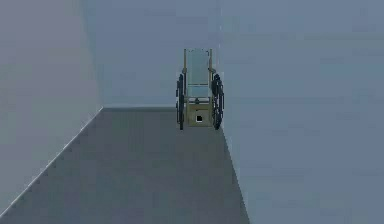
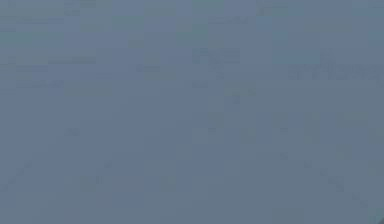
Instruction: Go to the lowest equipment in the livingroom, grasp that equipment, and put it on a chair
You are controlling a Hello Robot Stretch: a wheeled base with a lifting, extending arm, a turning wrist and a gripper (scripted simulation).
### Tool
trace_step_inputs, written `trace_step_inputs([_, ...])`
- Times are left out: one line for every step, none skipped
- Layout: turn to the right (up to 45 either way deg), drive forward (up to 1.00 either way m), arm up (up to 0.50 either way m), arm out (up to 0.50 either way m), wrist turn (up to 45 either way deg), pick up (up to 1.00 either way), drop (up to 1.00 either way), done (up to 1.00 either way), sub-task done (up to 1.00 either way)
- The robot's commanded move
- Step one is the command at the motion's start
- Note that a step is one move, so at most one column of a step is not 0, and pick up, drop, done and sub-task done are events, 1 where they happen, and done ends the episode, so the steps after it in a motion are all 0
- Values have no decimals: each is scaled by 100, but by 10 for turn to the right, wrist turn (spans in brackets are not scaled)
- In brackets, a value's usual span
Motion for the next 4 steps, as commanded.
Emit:
trace_step_inputs([0,100,0,0,0,0,0,0,0])
trace_step_inputs([30,0,0,0,0,0,0,0,0])
trace_step_inputs([0,55,0,0,0,0,0,0,0])
trace_step_inputs([-450,0,0,0,0,0,0,0,0])
